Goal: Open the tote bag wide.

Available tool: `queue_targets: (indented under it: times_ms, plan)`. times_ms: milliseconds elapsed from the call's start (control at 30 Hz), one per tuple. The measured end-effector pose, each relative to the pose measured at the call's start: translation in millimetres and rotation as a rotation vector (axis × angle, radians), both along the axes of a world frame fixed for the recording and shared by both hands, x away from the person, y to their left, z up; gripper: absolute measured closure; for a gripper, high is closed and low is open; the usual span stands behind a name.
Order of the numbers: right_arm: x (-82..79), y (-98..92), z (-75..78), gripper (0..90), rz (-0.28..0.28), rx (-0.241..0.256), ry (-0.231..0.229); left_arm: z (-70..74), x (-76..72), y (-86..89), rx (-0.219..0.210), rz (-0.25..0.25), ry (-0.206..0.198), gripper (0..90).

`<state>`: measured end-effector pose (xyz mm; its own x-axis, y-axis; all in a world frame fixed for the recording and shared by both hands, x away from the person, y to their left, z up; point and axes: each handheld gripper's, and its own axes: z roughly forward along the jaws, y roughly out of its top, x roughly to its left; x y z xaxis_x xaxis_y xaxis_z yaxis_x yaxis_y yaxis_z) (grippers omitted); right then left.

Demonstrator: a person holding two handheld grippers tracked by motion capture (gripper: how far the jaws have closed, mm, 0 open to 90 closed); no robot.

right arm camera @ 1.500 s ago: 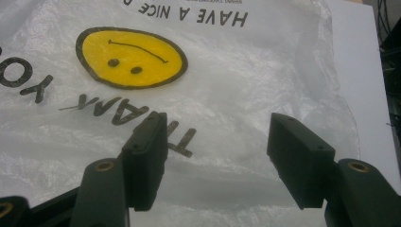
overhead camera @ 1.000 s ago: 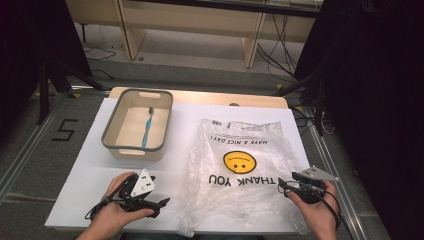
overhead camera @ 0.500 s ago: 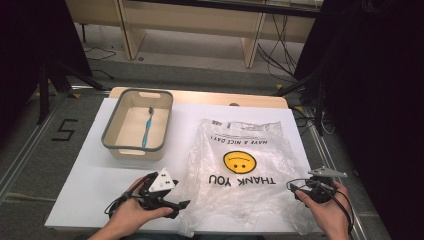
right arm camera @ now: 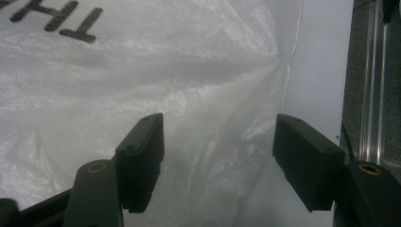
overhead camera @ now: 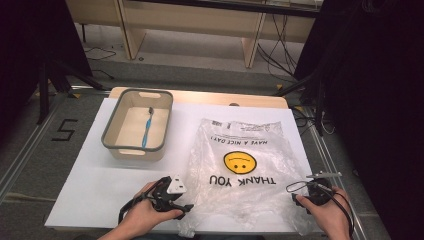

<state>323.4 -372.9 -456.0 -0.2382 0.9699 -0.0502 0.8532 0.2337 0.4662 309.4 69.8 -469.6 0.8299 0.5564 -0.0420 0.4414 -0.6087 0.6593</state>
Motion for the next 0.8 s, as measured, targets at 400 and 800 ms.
queue_targets:
  times_ms: [400, 800]
  plan:
    - [1.8, 7.7, -0.6, 71.9, 0.003, 0.019, 0.064, -5.9, 1.3, -6.5, 0.076, -0.028, -0.011, 79.0]
    - [8.8, 13.6, -1.6, 90.0, 0.026, 0.068, 0.05, 0.1, 10.1, -3.0, 0.102, -0.011, -0.045, 89.0]
